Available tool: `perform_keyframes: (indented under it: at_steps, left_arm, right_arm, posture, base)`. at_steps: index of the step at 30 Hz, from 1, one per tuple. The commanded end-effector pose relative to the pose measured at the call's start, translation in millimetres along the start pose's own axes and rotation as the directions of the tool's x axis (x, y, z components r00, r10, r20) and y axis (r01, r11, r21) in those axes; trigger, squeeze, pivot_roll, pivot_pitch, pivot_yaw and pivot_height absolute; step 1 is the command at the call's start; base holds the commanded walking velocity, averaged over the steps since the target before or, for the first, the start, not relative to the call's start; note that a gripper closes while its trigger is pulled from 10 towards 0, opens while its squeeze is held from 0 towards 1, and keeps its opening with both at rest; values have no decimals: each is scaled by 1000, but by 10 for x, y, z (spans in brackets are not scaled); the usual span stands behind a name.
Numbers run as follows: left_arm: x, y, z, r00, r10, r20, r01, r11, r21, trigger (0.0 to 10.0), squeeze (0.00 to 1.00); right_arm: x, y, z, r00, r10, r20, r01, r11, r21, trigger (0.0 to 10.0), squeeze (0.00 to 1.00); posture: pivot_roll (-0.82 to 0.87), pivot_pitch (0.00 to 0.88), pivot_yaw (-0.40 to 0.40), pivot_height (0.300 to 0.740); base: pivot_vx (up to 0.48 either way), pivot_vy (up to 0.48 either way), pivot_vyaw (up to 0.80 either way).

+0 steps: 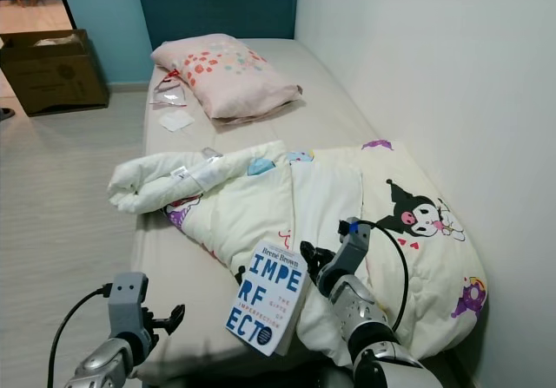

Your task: Clean up the room

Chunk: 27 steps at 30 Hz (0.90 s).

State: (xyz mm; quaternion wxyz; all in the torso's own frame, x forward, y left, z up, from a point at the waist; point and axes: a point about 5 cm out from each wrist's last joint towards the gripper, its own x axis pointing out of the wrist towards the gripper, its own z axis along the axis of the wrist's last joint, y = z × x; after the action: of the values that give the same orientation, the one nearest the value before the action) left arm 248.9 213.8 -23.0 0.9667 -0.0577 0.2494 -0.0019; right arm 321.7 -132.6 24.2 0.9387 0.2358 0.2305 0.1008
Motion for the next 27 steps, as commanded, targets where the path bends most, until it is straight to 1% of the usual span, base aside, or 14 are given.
perform_keyframes:
  at_steps: [1, 2, 5, 6, 7, 8, 10, 11, 13, 14, 15, 17, 21, 27]
  left_arm:
    - [3, -64, -55, 1000, -27, -13, 27, 1000, 12, 10000, 0]
    - [7, -73, -53, 999, -31, -10, 31, 999, 13, 10000, 0]
    - [10, -81, -49, 999, -36, -5, 36, 999, 14, 10000, 0]
    - [12, -87, -46, 999, -40, -1, 40, 999, 14, 10000, 0]
    - [14, -92, -40, 999, -43, 3, 43, 999, 15, 10000, 0]
    - [16, -97, -33, 999, -46, 7, 46, 999, 16, 10000, 0]
    - [16, -97, -33, 999, -46, 7, 46, 999, 16, 10000, 0]
    - [22, -91, 3, 998, -52, 23, 52, 999, 18, 10000, 0]
    - [21, -85, 16, 998, -53, 30, 53, 998, 19, 10000, 0]
    - [23, -73, 43, 998, -53, 42, 52, 998, 20, 10000, 0]
    - [23, -73, 43, 998, -53, 42, 52, 998, 20, 10000, 0]
    - [36, -43, 129, 996, -52, 79, 50, 999, 18, 10000, 0]
    - [43, -40, 178, 994, -55, 98, 53, 998, 23, 10000, 0]
    - [17, -36, 252, 987, -78, 143, 73, 996, 46, 10000, 0]
  right_arm:
    - [-41, -62, -207, 989, -59, -134, 36, 985, -170, 10000, 0]
    - [-60, -94, -256, 982, -87, -167, 49, 975, -216, 10000, 0]
    - [-79, -134, -285, 978, -114, -174, 73, 971, -226, 10000, 0]
    - [-83, -136, -285, 981, -104, -162, 73, 979, -188, 10000, 220]
    - [-83, -137, -272, 985, -99, -144, 76, 985, -157, 10000, 1000]
    - [-76, -126, -250, 988, -86, -125, 71, 990, -120, 10000, 1000]
    - [-76, -126, -250, 988, -86, -125, 71, 990, -120, 10000, 1000]
    - [-39, -71, -170, 994, -48, -101, 41, 997, -65, 10000, 761]
    - [-26, -49, -151, 994, -34, -104, 29, 998, -57, 10000, 761]
    - [-10, -16, -122, 995, -11, -97, 6, 999, -44, 10000, 0]
    - [-10, -16, -122, 995, -11, -97, 6, 999, -44, 10000, 0]
    - [12, 17, -75, 997, 3, -80, -7, 999, -48, 10000, 0]
    - [18, 31, -65, 998, 9, -70, -12, 999, -38, 10000, 0]
    - [29, 51, -72, 998, -7, -63, 4, 999, -50, 10000, 0]
  posture:
    - [20, 0, -84, 637]
    - [20, 0, -84, 637]
    - [20, 0, -84, 637]
    - [21, 0, -82, 637]
    - [21, 0, -82, 637]
    - [25, 0, -80, 637]
    - [25, 0, -80, 637]
    - [30, 0, -80, 637]
    - [35, 0, -79, 637]
    - [38, 0, -80, 632]
    - [38, 0, -80, 632]
    - [50, 0, -82, 617]
    - [54, 0, -82, 607]
    - [75, 30, -73, 607]
  base:
    - [0, 0, 0]
    - [0, 0, 0]
    - [0, 0, 0]
    - [0, 0, 0]
    - [0, 0, 0]
    - [0, 0, 0]
    - [0, 0, 0]
    - [0, 0, 0]
    - [0, 0, 0]
    - [0, 0, 0]
    - [0, 0, 0]
    - [0, 0, 0]
    - [0, 0, 0]
    - [0, 0, 0]
